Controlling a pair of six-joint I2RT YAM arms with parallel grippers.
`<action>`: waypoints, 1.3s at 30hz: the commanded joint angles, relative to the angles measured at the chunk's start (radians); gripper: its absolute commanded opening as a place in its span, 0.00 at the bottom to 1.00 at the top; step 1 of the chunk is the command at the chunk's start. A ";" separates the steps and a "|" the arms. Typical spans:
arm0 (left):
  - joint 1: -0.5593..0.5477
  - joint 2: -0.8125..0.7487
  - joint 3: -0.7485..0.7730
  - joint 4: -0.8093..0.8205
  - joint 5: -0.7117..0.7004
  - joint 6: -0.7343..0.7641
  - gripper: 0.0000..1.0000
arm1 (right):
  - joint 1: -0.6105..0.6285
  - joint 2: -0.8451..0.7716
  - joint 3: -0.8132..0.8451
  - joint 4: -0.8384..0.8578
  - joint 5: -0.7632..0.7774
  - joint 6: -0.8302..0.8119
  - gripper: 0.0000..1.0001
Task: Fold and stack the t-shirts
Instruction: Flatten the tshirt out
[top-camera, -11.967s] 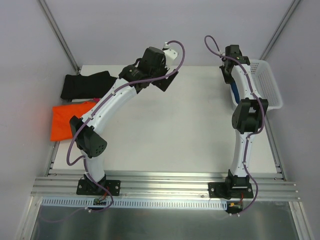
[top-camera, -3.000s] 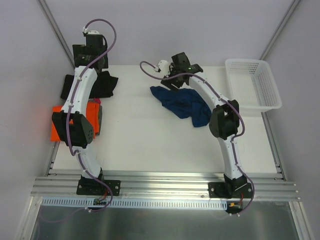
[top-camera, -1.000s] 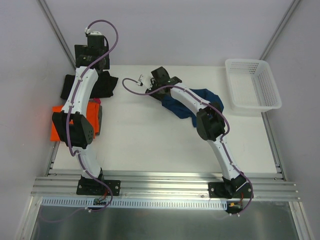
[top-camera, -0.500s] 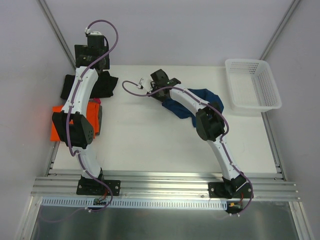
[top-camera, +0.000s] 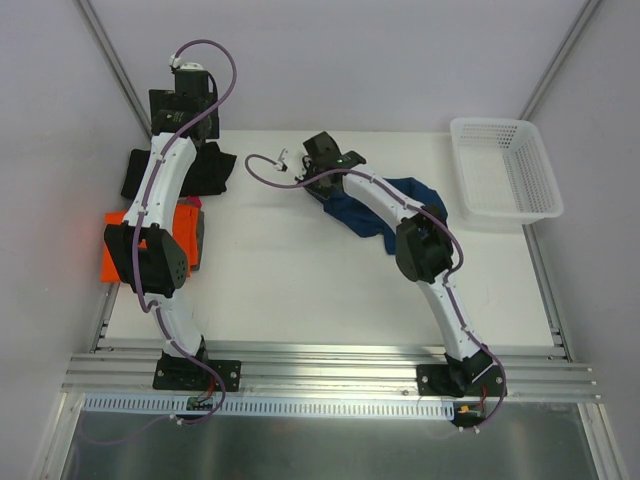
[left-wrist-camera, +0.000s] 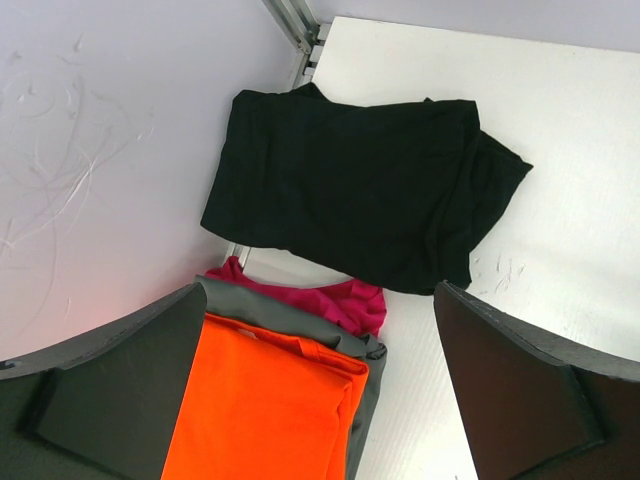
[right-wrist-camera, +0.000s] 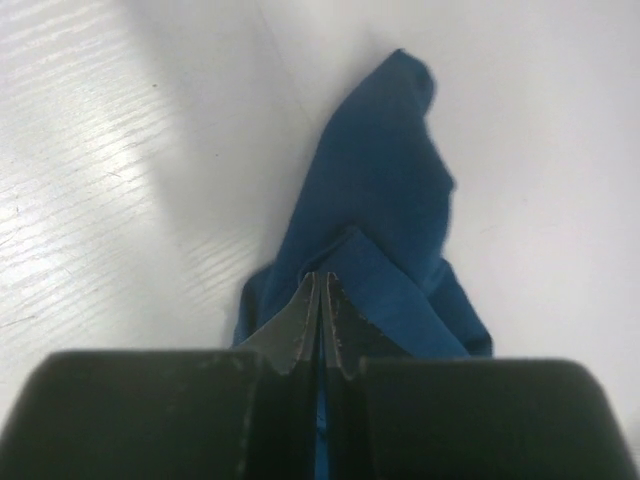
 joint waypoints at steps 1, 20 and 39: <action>-0.008 -0.034 0.037 0.002 0.006 -0.017 0.99 | -0.022 -0.159 0.084 0.009 0.006 -0.018 0.01; -0.044 0.051 -0.054 -0.135 0.651 -0.019 0.99 | -0.134 -0.297 0.099 0.092 0.196 -0.184 0.01; -0.162 0.361 0.207 -0.161 0.932 -0.059 0.99 | -0.190 -0.582 0.186 0.201 0.296 -0.241 0.01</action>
